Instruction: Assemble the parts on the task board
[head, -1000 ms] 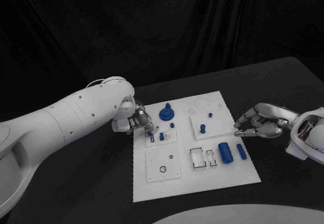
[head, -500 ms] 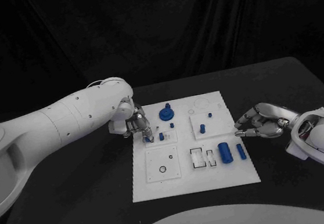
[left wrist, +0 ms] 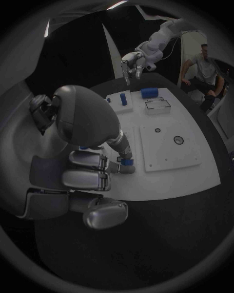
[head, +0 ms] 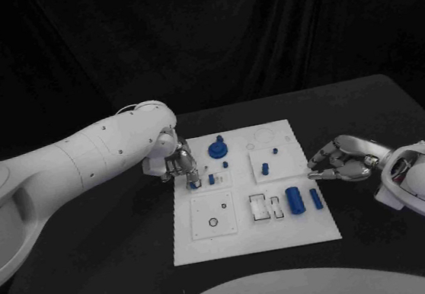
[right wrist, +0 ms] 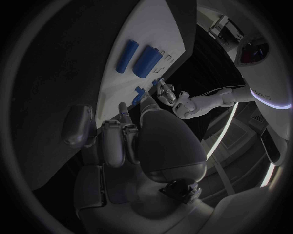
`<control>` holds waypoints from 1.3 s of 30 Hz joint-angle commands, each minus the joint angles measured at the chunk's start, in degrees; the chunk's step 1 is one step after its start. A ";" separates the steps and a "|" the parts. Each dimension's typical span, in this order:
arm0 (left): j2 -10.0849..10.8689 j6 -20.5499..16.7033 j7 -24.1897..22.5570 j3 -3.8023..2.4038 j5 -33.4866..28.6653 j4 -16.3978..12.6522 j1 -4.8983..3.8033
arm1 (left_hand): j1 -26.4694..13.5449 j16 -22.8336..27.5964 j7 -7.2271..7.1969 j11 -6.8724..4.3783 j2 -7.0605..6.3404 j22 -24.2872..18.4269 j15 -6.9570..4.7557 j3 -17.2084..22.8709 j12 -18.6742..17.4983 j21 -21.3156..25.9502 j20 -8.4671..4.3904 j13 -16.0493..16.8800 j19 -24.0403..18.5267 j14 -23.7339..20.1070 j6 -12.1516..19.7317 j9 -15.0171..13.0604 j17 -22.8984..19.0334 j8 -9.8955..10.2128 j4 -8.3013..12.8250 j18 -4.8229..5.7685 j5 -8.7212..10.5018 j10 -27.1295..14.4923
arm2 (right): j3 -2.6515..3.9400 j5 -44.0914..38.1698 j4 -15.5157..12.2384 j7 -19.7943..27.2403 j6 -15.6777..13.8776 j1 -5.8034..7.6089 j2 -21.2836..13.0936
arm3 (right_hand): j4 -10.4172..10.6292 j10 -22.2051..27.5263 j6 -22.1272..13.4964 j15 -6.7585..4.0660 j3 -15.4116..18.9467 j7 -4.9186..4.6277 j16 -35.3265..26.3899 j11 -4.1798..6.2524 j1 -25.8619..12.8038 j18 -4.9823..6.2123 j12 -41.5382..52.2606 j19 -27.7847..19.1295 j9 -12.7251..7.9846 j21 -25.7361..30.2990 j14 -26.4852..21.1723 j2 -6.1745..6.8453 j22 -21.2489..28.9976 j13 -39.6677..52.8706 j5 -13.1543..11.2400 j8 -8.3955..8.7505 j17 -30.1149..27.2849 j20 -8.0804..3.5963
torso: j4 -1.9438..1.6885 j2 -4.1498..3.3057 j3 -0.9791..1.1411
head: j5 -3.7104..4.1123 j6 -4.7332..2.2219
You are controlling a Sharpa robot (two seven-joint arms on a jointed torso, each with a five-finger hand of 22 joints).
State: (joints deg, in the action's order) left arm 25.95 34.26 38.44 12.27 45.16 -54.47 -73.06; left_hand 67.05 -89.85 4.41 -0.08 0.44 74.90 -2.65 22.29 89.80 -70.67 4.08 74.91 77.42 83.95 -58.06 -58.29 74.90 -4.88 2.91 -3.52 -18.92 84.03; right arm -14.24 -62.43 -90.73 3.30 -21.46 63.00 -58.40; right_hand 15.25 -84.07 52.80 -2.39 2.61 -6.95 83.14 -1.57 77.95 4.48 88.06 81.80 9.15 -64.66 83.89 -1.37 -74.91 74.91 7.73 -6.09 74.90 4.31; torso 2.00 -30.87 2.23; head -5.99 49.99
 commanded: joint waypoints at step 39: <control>-2.44 -1.00 -0.77 0.01 -0.25 2.68 0.12 | -0.61 -0.15 -0.10 0.51 0.65 8.76 0.49 3.45 0.20 0.79 0.11 15.09 -0.74 6.05 0.38 -0.13 15.10 0.04 3.04 -1.24 0.05 5.97 | 0.03 -0.03 -0.09 -0.89 0.62 -0.89 -0.06 | -0.17 -4.01 0.28 0.44 0.19 0.02 -0.20 -0.47 0.03 0.52 -0.25 -0.39 -0.11 0.27 4.04 -0.66 -8.39 13.10 0.20 0.33 8.19 -0.13 | -0.03 -0.02 0.02 | -0.08 0.01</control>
State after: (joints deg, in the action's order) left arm 23.68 33.49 38.19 12.32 45.16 -51.85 -73.02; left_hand 66.75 -89.85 4.20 -0.08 0.64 74.90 -2.65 22.30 89.80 -70.07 4.08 74.91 77.01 83.95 -58.03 -58.32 74.90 -4.86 2.92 -4.42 -18.63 84.02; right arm -14.24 -62.42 -90.75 3.22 -21.28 62.25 -58.48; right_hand 15.25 -84.06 52.80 -2.39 2.61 -6.95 83.18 -1.57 77.95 4.48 88.06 81.80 9.09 -64.67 83.89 -1.37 -74.93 74.90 7.73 -6.09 74.90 4.31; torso 1.96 -30.88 2.24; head -6.05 49.99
